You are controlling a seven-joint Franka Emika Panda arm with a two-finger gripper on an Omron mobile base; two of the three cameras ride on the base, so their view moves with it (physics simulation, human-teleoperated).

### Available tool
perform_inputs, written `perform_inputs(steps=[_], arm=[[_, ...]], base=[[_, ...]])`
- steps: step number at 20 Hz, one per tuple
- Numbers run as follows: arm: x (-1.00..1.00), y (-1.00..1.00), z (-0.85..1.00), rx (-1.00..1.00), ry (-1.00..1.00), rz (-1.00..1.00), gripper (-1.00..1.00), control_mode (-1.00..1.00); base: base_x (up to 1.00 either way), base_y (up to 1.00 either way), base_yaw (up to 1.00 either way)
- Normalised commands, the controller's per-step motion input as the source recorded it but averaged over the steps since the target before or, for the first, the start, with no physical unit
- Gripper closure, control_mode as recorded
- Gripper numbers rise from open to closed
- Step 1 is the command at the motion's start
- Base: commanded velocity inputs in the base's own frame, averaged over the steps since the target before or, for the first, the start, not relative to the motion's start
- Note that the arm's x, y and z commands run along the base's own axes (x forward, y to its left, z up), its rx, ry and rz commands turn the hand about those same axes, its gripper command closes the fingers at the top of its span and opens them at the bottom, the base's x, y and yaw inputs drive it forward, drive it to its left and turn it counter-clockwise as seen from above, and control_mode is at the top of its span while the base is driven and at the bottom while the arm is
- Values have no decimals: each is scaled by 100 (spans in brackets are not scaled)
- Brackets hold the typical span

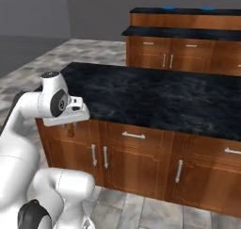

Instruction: Take the chicken drumsticks from the pan and place one on each plate on the dining counter.

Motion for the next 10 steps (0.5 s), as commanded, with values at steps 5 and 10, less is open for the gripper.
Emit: perform_inputs(steps=[5, 10], arm=[[0, 0, 0, 0, 0, 0, 100, 100], [0, 0, 0, 0, 0, 0, 100, 100]], base=[[10, 100, -17], [16, 100, -13]])
